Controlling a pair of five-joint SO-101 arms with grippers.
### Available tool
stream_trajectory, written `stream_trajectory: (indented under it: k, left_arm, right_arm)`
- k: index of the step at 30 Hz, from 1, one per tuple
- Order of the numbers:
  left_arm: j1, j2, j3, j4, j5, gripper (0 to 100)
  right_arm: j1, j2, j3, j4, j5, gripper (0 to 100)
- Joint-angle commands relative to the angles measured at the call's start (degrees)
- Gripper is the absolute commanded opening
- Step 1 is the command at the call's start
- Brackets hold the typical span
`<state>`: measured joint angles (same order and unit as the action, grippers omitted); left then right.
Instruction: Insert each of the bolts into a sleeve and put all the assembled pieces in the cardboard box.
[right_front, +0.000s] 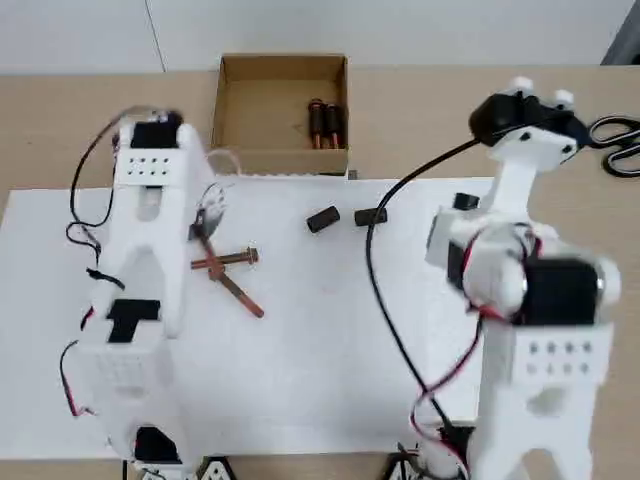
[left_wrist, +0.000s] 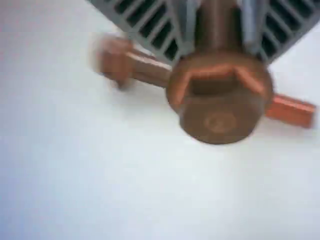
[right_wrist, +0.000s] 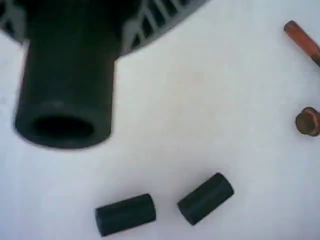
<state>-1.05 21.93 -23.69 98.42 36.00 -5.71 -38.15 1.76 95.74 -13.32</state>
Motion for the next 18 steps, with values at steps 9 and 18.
stream_trajectory:
  k: [9,18]
  left_arm:
    - [12.13,-33.14,-3.03,1.93,-10.73,0]
    - [16.88,-56.26,17.01,-0.88,-16.44,0]
  right_arm:
    - [-7.34,-15.52,-0.53,1.54,10.37,0.2]
    - [-18.51,-29.93,19.87,-0.92,13.36,0.2]
